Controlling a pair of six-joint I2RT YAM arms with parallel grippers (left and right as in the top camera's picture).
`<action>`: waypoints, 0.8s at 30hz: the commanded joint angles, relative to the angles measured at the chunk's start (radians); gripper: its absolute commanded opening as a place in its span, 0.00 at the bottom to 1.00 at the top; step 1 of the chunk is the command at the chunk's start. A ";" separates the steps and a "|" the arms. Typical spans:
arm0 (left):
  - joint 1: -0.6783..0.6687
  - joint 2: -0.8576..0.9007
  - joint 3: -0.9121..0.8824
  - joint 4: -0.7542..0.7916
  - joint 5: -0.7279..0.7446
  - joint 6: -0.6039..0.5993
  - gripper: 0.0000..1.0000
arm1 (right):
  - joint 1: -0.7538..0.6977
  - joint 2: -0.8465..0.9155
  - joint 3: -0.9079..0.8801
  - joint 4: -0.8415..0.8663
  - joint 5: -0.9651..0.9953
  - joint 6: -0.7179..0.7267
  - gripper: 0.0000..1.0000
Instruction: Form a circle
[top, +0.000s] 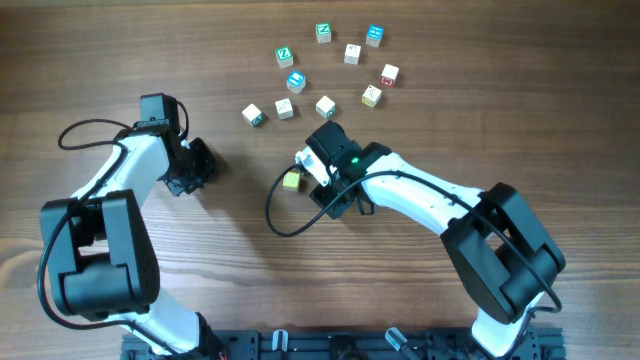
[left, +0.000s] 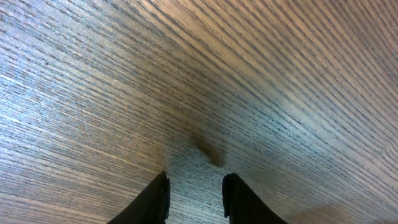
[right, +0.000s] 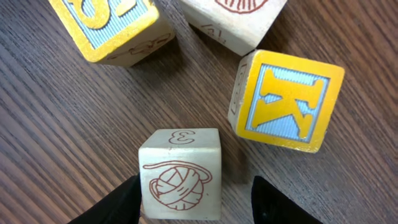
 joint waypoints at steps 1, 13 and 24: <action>0.000 -0.003 -0.007 0.000 0.013 -0.006 0.31 | 0.000 0.016 -0.007 0.006 0.035 -0.008 0.57; 0.000 -0.003 -0.007 0.000 0.013 -0.006 0.31 | -0.003 0.015 -0.006 0.021 0.028 -0.002 0.57; 0.000 -0.003 -0.007 0.000 0.013 -0.006 0.31 | -0.003 0.015 -0.006 0.030 0.034 0.000 0.57</action>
